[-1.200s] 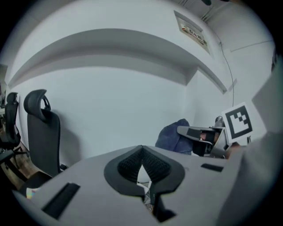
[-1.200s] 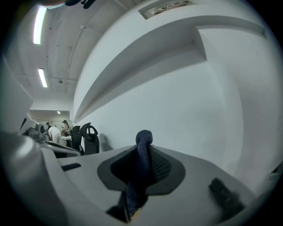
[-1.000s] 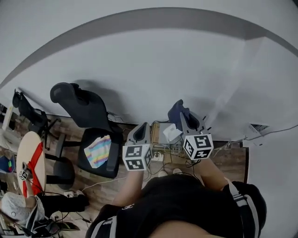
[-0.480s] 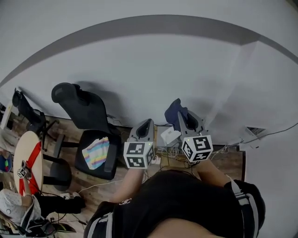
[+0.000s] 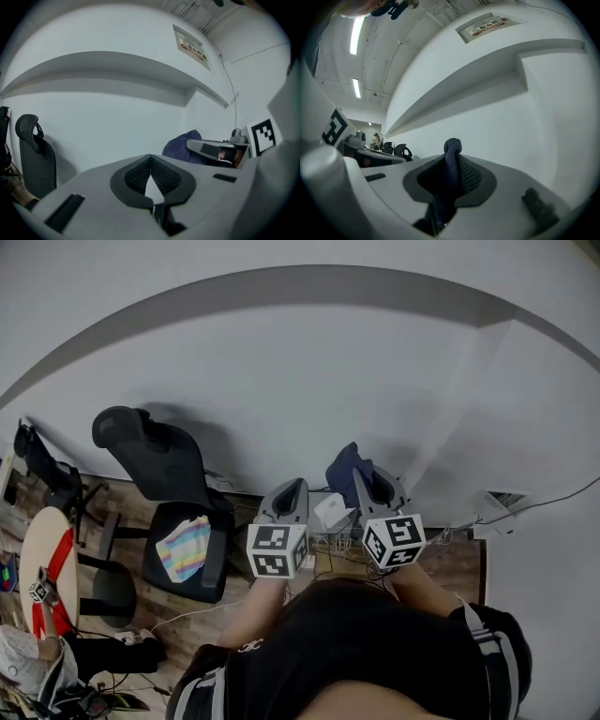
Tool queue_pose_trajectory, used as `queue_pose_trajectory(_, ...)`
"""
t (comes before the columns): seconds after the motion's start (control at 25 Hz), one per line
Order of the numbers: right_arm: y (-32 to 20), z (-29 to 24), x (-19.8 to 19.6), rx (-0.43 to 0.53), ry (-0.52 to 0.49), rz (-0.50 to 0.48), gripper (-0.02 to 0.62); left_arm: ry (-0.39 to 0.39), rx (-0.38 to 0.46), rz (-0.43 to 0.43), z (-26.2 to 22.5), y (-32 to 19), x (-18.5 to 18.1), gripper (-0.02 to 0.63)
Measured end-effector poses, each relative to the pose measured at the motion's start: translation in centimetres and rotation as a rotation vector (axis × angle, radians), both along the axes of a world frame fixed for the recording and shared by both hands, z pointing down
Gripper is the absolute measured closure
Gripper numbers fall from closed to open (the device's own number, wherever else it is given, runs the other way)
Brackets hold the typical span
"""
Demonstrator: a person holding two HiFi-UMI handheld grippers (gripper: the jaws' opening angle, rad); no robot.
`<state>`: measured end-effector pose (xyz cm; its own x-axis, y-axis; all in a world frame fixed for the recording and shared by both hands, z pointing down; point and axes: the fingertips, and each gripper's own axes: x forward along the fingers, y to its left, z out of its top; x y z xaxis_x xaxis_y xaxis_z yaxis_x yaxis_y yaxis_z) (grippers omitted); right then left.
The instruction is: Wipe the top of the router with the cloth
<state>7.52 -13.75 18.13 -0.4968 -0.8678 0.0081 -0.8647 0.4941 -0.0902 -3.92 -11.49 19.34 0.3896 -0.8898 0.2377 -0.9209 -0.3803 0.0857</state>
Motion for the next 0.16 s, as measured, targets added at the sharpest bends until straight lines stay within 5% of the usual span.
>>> queue_pose_trajectory(0.16, -0.09, 0.14, 0.42, -0.006, -0.009, 0.006, 0.524, 0.001, 0.003, 0.003, 0.03, -0.32, 0.43, 0.603)
